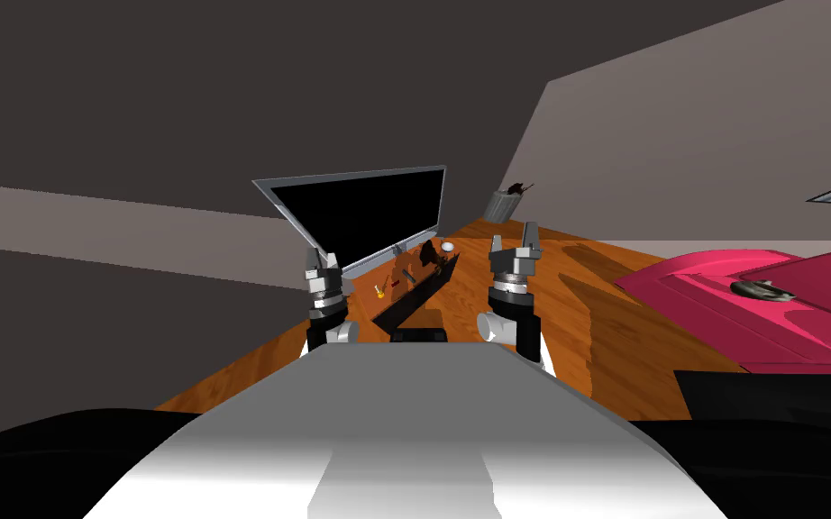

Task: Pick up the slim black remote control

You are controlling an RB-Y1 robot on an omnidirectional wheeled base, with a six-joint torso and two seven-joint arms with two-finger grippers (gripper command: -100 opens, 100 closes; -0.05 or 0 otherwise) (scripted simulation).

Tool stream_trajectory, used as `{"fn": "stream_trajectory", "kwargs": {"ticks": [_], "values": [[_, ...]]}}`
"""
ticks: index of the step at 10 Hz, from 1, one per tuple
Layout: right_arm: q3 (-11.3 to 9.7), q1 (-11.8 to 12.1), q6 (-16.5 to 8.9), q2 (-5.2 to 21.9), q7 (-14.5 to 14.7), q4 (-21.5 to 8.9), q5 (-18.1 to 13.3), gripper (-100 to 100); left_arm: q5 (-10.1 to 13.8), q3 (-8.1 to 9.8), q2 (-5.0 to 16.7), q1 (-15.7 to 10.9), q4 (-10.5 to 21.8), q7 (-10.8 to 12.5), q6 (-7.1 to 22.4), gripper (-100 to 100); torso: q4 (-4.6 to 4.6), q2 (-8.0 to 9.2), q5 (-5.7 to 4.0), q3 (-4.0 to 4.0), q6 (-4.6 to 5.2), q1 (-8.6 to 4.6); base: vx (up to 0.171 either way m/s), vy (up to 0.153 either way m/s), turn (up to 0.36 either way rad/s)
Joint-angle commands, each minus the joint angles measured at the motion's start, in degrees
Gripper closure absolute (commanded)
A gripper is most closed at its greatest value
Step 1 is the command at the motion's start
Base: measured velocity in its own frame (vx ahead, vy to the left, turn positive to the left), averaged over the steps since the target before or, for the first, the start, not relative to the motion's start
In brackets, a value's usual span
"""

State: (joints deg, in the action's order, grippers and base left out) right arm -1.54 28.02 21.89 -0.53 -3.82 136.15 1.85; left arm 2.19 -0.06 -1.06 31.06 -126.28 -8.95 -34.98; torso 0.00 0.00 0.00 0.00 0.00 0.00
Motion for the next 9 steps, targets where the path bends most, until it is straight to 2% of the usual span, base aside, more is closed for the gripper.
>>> {"fn": "stream_trajectory", "kwargs": {"ticks": [1,5,9], "values": [[0.0,0.0,0.0,0.0,0.0,0.0,0.0,0,0.32,0.04,2.31,-0.58,1.05,-0.03,1.18,-100,0.0,0.0,0.0,0.0,0.0,0.0,-0.001,0.006,-0.09],[0.0,0.0,0.0,0.0,0.0,0.0,0.0,0,1.58,0.07,7.54,-2.69,4.96,-0.25,5.57,-100,0.0,-0.01,0.02,0.0,0.01,0.1,-0.001,0.019,-0.12],[0.0,0.0,0.0,0.0,0.0,0.0,0.0,0,3.79,-0.09,12.97,-6.04,11.35,-0.78,12.11,-100,-0.01,-0.05,0.02,-0.03,0.02,0.09,0.007,0.019,-0.189]]}}
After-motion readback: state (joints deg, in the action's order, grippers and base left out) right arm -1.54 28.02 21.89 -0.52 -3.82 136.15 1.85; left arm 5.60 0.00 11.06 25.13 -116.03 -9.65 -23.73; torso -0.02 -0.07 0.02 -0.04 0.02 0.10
